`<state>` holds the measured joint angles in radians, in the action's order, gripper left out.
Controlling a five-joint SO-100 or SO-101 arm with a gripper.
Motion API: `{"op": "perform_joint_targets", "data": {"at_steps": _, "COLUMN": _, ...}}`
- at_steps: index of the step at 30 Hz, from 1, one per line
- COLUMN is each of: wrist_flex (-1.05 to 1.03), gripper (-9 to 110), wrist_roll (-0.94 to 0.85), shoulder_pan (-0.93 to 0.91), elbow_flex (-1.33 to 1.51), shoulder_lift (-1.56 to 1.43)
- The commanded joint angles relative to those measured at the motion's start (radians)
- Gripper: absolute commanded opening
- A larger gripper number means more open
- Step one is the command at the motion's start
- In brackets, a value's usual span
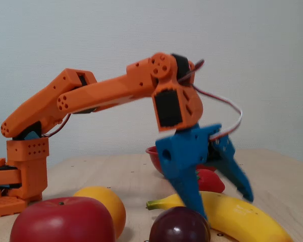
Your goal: Put the banana in the red bowl.
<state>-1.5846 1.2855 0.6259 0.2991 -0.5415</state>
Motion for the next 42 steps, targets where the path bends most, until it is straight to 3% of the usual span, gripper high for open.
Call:
{"op": "perform_joint_targets", "data": {"at_steps": 1, "wrist_flex": -0.005, "gripper": 44, "wrist_roll": 0.026, "shoulder_pan": 0.011, "elbow_flex": -0.064, "shoulder_lift": -0.058}}
{"op": "perform_joint_targets", "data": {"at_steps": 16, "wrist_flex": 0.049, "gripper": 34, "wrist_roll": 0.023, "shoulder_pan": -0.054, "elbow_flex": 0.0, "shoulder_lift": 0.002}}
{"op": "perform_joint_targets", "data": {"at_steps": 18, "wrist_flex": 0.044, "gripper": 23, "wrist_roll": 0.04, "shoulder_pan": -0.063, "elbow_flex": 0.002, "shoulder_lift": 0.005}}
{"op": "perform_joint_targets", "data": {"at_steps": 20, "wrist_flex": 0.028, "gripper": 0, "wrist_roll": 0.046, "shoulder_pan": -0.075, "elbow_flex": -0.006, "shoulder_lift": 0.011}}
{"op": "perform_joint_targets", "data": {"at_steps": 27, "wrist_flex": -0.101, "gripper": 0, "wrist_roll": -0.072, "shoulder_pan": -0.098, "elbow_flex": -0.109, "shoulder_lift": -0.026}}
{"op": "perform_joint_targets", "data": {"at_steps": 42, "wrist_flex": -0.322, "gripper": 0, "wrist_roll": -0.249, "shoulder_pan": -0.146, "elbow_flex": 0.009, "shoulder_lift": -0.548}}
